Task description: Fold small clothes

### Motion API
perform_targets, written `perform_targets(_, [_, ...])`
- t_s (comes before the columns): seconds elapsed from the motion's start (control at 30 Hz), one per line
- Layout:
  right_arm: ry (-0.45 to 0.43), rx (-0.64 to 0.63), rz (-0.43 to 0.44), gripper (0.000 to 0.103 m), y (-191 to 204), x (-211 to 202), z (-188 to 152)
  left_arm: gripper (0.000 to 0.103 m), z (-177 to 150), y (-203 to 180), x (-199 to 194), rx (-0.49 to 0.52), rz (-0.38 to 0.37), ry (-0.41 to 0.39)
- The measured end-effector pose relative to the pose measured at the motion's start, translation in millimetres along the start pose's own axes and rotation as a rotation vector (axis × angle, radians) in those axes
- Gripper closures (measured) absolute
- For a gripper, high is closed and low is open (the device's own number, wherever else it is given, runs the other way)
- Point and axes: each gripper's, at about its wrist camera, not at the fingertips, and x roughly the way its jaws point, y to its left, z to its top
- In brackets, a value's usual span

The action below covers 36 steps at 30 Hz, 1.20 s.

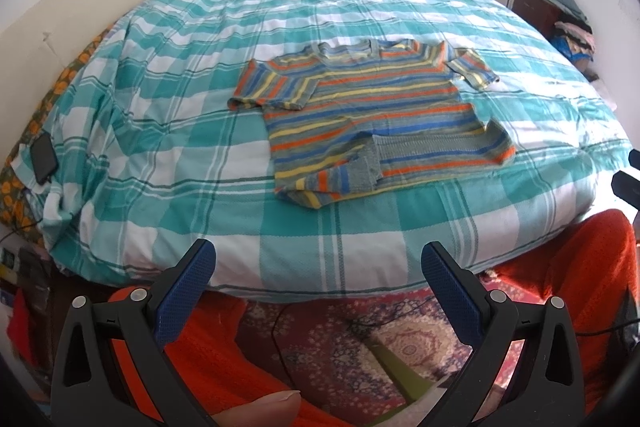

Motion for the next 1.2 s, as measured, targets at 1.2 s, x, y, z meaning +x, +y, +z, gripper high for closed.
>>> perform_targets(1.2, [0.038,-0.090,-0.191,0.000,3,5,2,0.001,-1,-6,11,-0.002,0.041,0.018])
